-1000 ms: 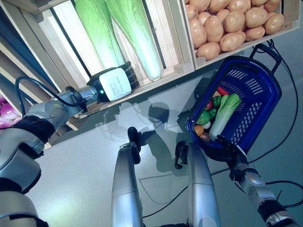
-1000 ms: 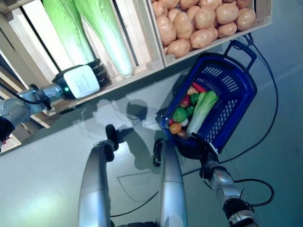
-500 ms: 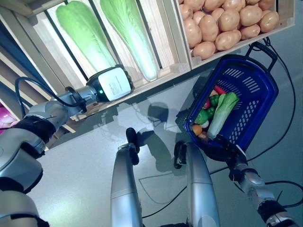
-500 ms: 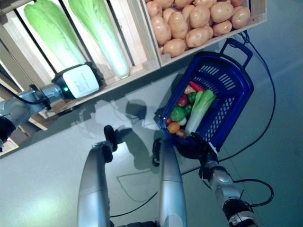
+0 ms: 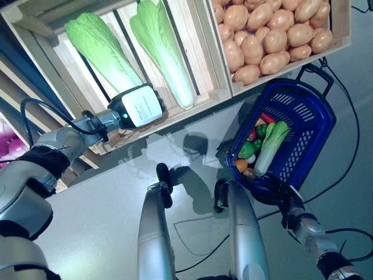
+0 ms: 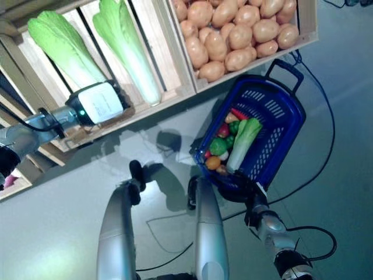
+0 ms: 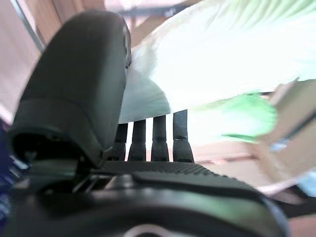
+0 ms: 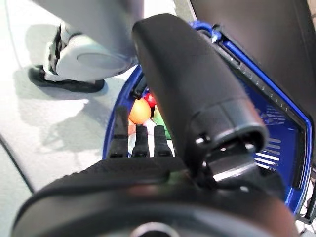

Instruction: Put vegetables into the basket

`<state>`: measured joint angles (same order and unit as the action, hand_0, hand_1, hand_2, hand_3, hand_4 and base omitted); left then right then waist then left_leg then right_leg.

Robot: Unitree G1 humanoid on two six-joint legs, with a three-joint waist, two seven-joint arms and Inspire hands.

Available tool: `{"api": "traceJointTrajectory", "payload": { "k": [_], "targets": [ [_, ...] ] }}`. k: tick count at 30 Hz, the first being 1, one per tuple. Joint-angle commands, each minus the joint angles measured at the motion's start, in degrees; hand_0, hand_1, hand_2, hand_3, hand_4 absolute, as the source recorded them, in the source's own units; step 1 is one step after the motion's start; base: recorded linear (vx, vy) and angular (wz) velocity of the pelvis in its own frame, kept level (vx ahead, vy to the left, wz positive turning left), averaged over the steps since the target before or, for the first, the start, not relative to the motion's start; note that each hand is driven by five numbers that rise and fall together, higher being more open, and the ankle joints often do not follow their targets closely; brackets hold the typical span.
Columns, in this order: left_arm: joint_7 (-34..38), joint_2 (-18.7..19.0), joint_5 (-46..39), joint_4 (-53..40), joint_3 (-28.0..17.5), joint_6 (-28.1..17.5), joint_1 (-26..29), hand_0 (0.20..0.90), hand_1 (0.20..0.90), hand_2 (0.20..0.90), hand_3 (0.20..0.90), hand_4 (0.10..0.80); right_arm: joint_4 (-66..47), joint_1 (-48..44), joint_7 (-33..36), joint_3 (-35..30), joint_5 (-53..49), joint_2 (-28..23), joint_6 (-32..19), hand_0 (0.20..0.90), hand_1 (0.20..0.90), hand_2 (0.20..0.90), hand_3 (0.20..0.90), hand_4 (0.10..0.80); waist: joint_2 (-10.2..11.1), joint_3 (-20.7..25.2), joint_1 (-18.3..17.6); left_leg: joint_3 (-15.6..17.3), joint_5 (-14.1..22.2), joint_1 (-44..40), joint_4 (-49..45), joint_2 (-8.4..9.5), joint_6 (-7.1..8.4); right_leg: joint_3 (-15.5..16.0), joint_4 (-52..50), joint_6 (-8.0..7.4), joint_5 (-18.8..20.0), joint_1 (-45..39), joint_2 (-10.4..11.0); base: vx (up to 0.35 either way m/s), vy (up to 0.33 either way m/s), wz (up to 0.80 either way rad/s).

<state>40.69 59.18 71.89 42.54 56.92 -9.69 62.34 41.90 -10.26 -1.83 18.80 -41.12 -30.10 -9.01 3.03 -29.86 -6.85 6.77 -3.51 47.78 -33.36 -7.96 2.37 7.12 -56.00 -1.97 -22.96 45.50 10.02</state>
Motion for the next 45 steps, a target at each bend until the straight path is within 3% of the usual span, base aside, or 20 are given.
{"api": "traceJointTrajectory", "payload": {
  "k": [1,8,12,16,18,20,21,25,27,39,43,45],
  "targets": [
    [9.0,4.3,-6.2,-4.3,-10.5,5.3,0.9,0.3,0.3,0.3,0.3,0.4,-1.4,3.8,1.0,-2.7,-0.4,-1.3,-2.1,0.9,0.9,0.9,0.9,0.8,0.0,0.9,0.7,-0.4,10.9,-8.9,-2.0,-1.52,2.03,-1.7,19.0,-2.3,14.6,-7.4,0.0,0.101,-0.035,-0.02],
    [14.2,3.0,-15.5,-8.8,-19.9,3.8,-10.2,0.3,0.3,0.3,0.3,0.4,-3.0,5.5,1.3,-3.5,0.7,0.6,-3.4,0.9,0.9,0.9,0.9,0.8,0.4,4.6,2.3,-0.9,6.8,-17.4,9.4,1.09,1.43,0.0,31.8,-3.29,18.6,-16.5,0.6,0.09,0.0,0.0],
    [13.4,-1.7,-33.9,-12.3,-28.7,-1.6,-19.5,0.3,0.3,0.3,0.3,0.4,-5.2,6.8,1.9,-3.9,1.2,2.7,-5.3,0.9,0.9,0.9,0.9,0.8,0.5,7.2,3.8,-1.0,4.3,-23.5,17.0,2.86,1.17,1.9,39.1,-4.44,21.0,-22.8,1.4,0.078,0.005,0.03],
    [5.7,-11.6,-54.3,-19.3,-39.7,-10.5,-31.6,0.3,0.3,0.3,0.3,0.4,-10.6,9.8,4.0,-4.8,3.4,5.8,-5.4,0.9,0.9,0.9,0.9,0.8,0.2,9.4,5.3,-1.5,2.7,-29.3,24.0,4.25,1.29,4.0,44.7,-5.41,22.1,-29.3,1.7,0.091,0.004,0.01],
    [-3.1,-19.2,-64.2,-24.0,-43.9,-14.1,-37.6,0.3,0.3,0.3,0.3,0.4,-13.2,11.3,5.0,-5.6,4.9,7.8,-5.7,0.9,0.9,0.9,0.9,0.8,0.0,10.8,6.0,-1.9,2.2,-32.5,27.1,4.9,1.03,5.1,47.1,-5.92,22.6,-32.7,1.8,0.106,0.006,0.1],
    [-16.5,-25.9,-80.6,-29.0,-46.4,-15.4,-43.4,0.3,0.3,0.3,0.3,0.4,-16.1,13.1,4.9,-6.8,6.0,9.8,-5.9,0.9,0.9,0.9,0.9,0.8,-0.1,12.8,6.6,-1.9,2.1,-35.8,29.7,5.28,0.73,6.2,49.4,-6.12,22.8,-36.1,1.6,0.158,0.009,0.13],
    [-19.8,-28.4,-82.4,-30.5,-47.4,-15.2,-45.4,0.3,0.3,0.3,0.3,0.4,-17.1,13.8,4.8,-7.4,6.4,10.4,-5.6,0.9,0.9,0.9,0.9,0.8,-0.1,13.4,6.8,-1.7,2.0,-36.8,30.6,5.25,0.67,6.7,49.7,-6.26,22.8,-37.0,1.7,0.188,0.001,0.21],
    [-35.4,-35.0,-102.5,-36.3,-47.8,-9.9,-51.8,0.3,0.3,0.3,0.3,0.4,-22.7,16.0,2.0,-9.4,7.3,11.4,-4.7,0.9,0.9,0.9,0.9,0.8,0.5,16.9,7.3,-0.5,2.3,-39.9,31.9,4.7,0.27,7.0,51.2,-6.17,22.8,-40.0,1.2,0.107,-0.026,0.16],
    [-38.3,-36.7,-105.8,-36.4,-46.5,-8.7,-52.7,0.3,0.3,0.3,0.3,0.4,-24.8,15.4,0.8,-9.3,6.8,11.2,-5.0,0.9,0.9,0.9,0.9,0.8,0.5,18.5,7.3,0.0,2.6,-42.3,33.0,4.34,-0.07,6.6,51.9,-6.16,22.8,-41.9,0.9,0.125,-0.02,-0.02],
    [-42.3,-36.5,-112.4,-40.9,-45.5,-3.8,-54.3,0.3,0.3,0.3,0.3,0.4,-32.3,16.1,-0.2,-7.5,9.1,9.1,-5.8,0.9,0.9,0.9,0.9,0.8,0.3,23.1,7.4,0.3,2.7,-48.0,37.6,4.51,-0.59,6.7,55.4,-6.37,23.2,-46.8,0.1,0.064,-0.011,-0.05],
    [-42.8,-36.2,-114.2,-42.0,-45.5,-2.4,-54.8,0.3,0.3,0.3,0.3,0.4,-34.2,15.3,-2.9,-6.8,8.6,8.1,-4.0,0.9,0.9,0.9,0.9,0.8,0.5,24.0,7.6,0.1,3.0,-48.9,38.1,4.62,-0.52,6.7,56.6,-6.44,23.5,-47.8,0.0,0.009,-0.004,0.0],
    [-42.8,-36.2,-114.2,-42.5,-45.5,-2.1,-54.9,0.3,0.3,0.3,0.3,0.4,-35.5,14.9,-7.5,-6.1,5.9,7.3,0.8,0.9,0.9,0.9,0.9,0.8,0.6,24.3,7.7,-0.1,3.0,-49.2,38.3,4.63,-0.41,6.6,57.2,-6.47,23.7,-48.2,0.0,0.0,0.0,0.0]
  ]
}}
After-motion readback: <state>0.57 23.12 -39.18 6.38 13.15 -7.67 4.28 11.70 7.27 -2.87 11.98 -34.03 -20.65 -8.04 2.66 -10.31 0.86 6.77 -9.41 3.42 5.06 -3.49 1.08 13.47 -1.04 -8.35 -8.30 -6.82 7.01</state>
